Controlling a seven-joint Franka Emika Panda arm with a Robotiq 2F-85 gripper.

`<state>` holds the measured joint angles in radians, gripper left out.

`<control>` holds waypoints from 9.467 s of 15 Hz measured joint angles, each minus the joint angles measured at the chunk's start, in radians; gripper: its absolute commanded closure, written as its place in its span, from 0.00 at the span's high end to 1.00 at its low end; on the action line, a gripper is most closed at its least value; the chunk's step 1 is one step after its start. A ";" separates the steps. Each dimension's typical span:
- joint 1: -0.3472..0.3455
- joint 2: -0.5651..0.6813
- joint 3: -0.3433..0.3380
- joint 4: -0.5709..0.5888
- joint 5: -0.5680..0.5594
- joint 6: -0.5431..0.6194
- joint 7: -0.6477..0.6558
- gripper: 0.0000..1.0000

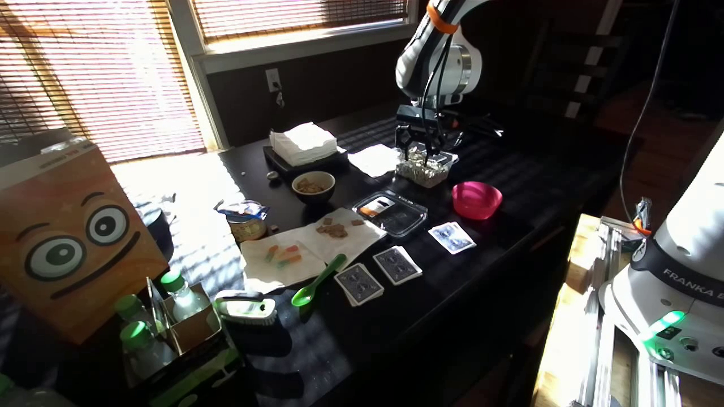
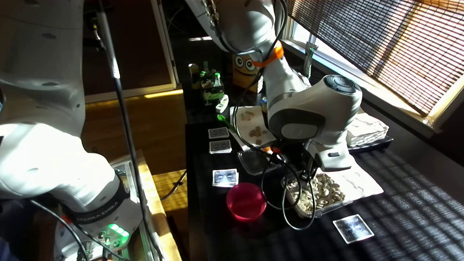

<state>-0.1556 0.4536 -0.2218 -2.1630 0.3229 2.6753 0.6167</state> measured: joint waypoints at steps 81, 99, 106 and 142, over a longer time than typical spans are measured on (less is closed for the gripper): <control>0.063 -0.129 -0.030 -0.067 -0.146 0.033 -0.253 0.03; 0.105 -0.268 0.198 -0.273 -0.148 -0.057 -0.608 0.03; 0.087 -0.152 0.218 -0.215 -0.108 -0.050 -0.665 0.15; -0.141 -0.018 0.318 -0.092 0.052 -0.141 -1.066 1.00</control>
<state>-0.2969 0.4361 0.0962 -2.2547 0.3752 2.5344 -0.4492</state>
